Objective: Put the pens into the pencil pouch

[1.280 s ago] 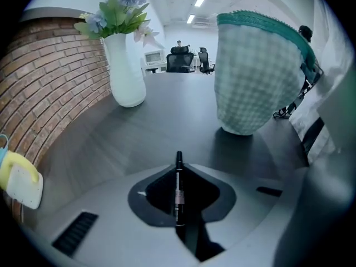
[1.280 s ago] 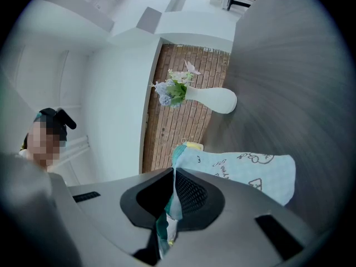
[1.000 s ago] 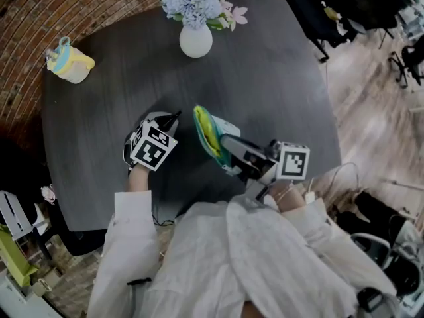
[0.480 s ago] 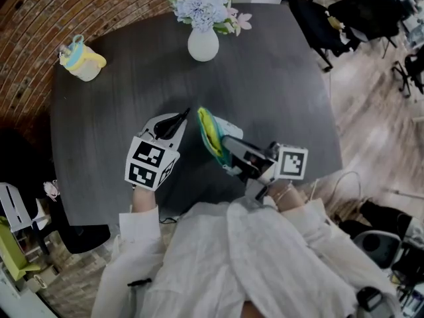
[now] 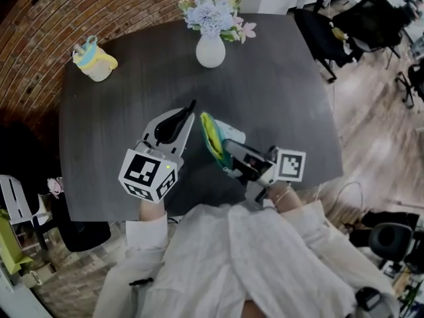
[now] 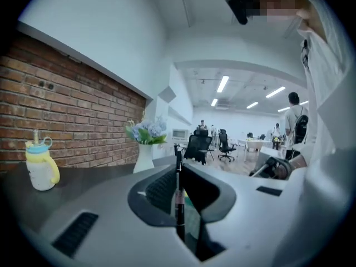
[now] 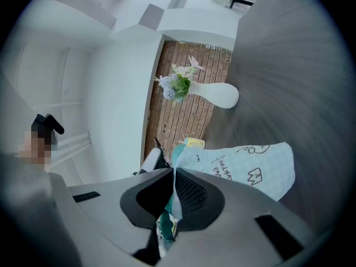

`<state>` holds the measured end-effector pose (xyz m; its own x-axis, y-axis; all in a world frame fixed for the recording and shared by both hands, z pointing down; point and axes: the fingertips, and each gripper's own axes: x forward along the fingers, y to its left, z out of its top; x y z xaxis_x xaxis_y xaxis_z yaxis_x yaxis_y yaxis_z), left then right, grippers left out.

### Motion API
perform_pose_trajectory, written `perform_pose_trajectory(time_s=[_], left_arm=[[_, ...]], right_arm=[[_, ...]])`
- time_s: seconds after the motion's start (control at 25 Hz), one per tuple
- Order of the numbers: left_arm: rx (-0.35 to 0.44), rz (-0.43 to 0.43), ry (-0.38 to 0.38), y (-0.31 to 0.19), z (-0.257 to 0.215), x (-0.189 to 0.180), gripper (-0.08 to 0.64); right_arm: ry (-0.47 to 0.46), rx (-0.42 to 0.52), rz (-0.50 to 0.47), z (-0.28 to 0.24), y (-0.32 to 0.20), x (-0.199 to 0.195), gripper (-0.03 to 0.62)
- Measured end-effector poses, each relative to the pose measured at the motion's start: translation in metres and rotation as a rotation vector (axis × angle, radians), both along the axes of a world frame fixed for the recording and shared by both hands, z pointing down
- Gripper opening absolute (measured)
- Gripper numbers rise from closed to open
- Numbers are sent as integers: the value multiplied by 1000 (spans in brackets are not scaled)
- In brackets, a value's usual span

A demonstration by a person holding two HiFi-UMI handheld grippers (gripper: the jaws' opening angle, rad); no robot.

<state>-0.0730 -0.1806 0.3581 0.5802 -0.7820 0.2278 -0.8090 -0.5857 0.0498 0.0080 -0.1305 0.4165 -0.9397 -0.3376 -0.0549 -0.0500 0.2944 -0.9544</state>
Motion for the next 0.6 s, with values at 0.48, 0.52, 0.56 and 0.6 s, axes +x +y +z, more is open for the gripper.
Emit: perform_pose_trajectory(time_s=[0.48, 0.52, 0.56, 0.6], left_arm=[[249, -13, 301, 19, -78, 16, 40], [257, -8, 327, 21, -80, 18, 40], [262, -4, 350, 23, -82, 19, 40], [267, -2, 370, 24, -83, 21, 40]], right_arm=[[-12, -24, 1, -1, 8, -5, 17], [-13, -25, 3, -2, 7, -5, 17], [-15, -24, 4, -3, 7, -4, 17], [-15, -22, 4, -4, 7, -4, 17]])
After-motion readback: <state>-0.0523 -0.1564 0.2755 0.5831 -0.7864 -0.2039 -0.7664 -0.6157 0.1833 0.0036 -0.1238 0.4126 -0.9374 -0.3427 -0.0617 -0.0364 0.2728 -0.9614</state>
